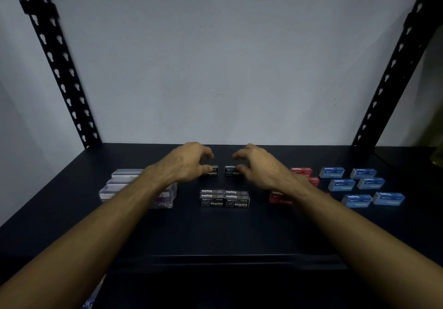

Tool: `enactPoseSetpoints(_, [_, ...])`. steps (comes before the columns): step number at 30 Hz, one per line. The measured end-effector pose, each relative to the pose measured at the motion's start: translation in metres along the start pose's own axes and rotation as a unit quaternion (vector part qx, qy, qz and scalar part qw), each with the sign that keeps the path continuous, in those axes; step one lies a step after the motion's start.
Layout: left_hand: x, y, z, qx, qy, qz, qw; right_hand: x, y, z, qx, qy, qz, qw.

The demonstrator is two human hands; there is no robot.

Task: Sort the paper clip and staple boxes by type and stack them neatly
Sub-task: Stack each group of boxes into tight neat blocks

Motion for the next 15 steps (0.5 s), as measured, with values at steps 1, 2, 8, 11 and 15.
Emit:
enactPoseSetpoints(1, [0.003,-0.005,0.002,-0.006,-0.011,0.009,1.000,0.003,-0.005,0.000,0.005,0.008,0.008,1.000])
enactPoseSetpoints(2, [0.006,-0.009,0.003,-0.011,-0.020,0.019,1.000,0.006,-0.009,-0.001,0.008,0.017,0.015,1.000])
enactPoseSetpoints(8, [0.017,-0.023,0.009,-0.007,0.005,0.046,0.999,0.015,-0.024,-0.002,0.015,0.029,0.054,0.998])
enactPoseSetpoints(11, [0.019,-0.024,0.008,0.003,0.024,0.045,0.999,0.017,-0.027,-0.002,0.011,0.010,0.057,0.998])
enactPoseSetpoints(15, [0.021,-0.027,0.002,0.013,0.031,0.044,0.998,0.018,-0.027,0.001,0.000,-0.011,0.060,0.998])
Point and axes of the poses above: each hand's wrist, its own y-axis away from the middle knuckle, its own x-axis out of the palm, z = x × y, the point moved 7 cm from there along -y, towards the middle knuckle, and after that the axes turned 11 degrees about z, right-handed, at the moved point
